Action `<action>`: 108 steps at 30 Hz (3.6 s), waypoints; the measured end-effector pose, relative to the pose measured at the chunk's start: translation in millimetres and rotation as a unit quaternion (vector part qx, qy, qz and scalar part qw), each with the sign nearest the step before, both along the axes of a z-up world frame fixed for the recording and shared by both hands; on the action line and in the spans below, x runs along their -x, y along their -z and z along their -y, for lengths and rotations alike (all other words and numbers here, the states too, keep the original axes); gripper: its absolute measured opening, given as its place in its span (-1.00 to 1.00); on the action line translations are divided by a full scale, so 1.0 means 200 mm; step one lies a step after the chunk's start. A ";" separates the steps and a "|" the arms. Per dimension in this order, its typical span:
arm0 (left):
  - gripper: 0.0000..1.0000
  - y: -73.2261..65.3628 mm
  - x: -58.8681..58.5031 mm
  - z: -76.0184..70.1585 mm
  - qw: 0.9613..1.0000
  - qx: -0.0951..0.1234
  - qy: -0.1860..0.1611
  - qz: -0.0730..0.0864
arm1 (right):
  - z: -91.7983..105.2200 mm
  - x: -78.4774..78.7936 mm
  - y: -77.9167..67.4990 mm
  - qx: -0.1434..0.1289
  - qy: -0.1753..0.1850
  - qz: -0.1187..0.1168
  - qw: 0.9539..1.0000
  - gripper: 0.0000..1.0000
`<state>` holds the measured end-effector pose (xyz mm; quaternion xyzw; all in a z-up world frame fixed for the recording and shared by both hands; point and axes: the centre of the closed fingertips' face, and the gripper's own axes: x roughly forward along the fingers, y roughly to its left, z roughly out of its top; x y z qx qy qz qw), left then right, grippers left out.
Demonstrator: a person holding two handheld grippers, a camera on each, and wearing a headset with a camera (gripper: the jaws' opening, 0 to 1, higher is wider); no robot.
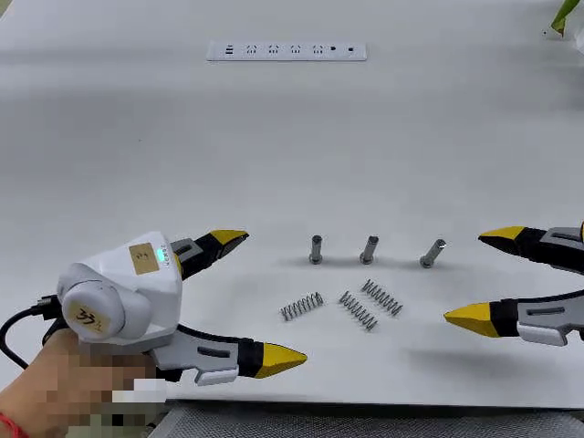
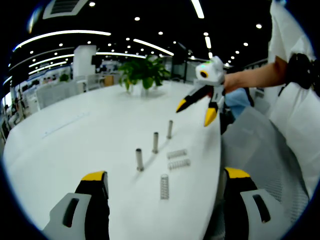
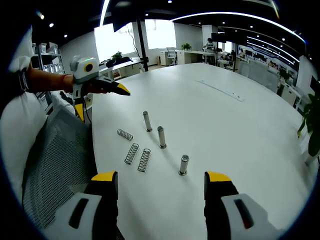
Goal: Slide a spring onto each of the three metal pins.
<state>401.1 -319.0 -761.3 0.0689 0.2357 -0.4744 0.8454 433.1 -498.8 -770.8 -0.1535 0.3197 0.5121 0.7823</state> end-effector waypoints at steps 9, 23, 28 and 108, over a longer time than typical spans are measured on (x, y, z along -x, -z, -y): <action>0.76 0.04 0.00 -0.02 0.999 -0.030 0.002 -0.010 | 0.01 0.05 0.00 -0.012 -0.015 0.002 1.000 0.56; 0.26 0.15 0.01 -0.04 0.994 -0.097 0.013 -0.051 | 0.02 0.07 0.00 -0.022 -0.017 0.004 1.000 0.60; 0.03 0.21 0.01 -0.03 0.989 -0.133 0.024 -0.061 | 0.02 0.07 0.00 -0.022 -0.015 0.004 1.000 0.60; -0.79 0.40 0.07 0.05 0.975 -0.167 0.000 -0.145 | 0.01 0.10 0.00 -0.027 -0.001 0.001 1.000 0.50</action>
